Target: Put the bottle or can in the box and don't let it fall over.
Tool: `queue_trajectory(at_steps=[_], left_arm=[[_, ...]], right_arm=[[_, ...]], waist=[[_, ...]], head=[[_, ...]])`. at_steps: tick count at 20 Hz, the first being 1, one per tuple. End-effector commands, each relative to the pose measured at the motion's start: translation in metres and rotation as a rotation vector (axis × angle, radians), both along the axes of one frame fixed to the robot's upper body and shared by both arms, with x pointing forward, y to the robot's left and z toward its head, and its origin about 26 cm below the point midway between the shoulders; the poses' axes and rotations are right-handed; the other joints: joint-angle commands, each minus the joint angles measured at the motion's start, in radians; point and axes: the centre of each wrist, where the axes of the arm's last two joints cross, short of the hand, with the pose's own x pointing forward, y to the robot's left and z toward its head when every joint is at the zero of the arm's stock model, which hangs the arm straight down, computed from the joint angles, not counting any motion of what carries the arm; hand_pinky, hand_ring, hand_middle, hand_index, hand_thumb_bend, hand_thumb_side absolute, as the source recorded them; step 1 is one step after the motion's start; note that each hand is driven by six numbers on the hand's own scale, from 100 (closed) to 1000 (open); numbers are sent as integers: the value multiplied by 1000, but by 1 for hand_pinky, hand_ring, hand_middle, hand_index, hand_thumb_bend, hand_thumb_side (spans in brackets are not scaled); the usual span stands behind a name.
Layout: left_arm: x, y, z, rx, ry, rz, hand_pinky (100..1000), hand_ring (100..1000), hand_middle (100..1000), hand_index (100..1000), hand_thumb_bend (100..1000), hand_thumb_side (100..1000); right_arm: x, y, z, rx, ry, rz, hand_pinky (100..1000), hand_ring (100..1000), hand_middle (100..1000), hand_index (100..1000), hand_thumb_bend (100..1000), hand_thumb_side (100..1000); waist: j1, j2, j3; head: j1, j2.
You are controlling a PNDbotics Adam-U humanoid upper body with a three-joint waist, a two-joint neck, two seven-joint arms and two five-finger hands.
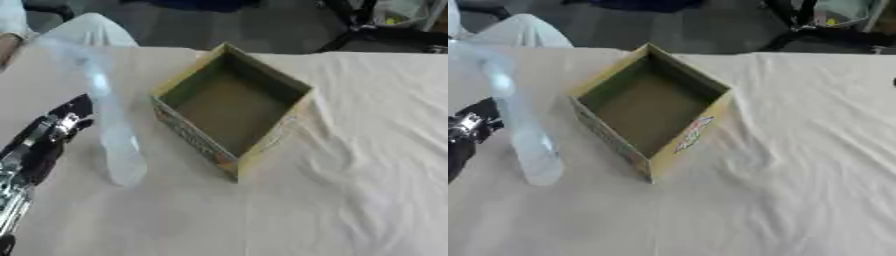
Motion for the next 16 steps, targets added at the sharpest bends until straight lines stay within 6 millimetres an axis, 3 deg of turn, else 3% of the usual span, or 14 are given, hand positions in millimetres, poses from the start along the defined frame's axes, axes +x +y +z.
queue_trajectory(at_steps=[1, 16], left_arm=[[-4, 0, 12, 9, -43, -11, 1000, 1000, 1000, 896, 353, 824], [-17, -2, 18, -3, -64, -27, 1000, 1000, 1000, 901, 340, 815]], right_arm=[[-4, -2, 12, -35, -40, -1, 1000, 1000, 976, 1000, 100, 470], [-4, -3, 12, -36, -41, -6, 1000, 1000, 976, 1000, 100, 470]], waist=[[3, -17, 1], [3, -18, 4]], head=[[-1, -12], [-1, -16]])
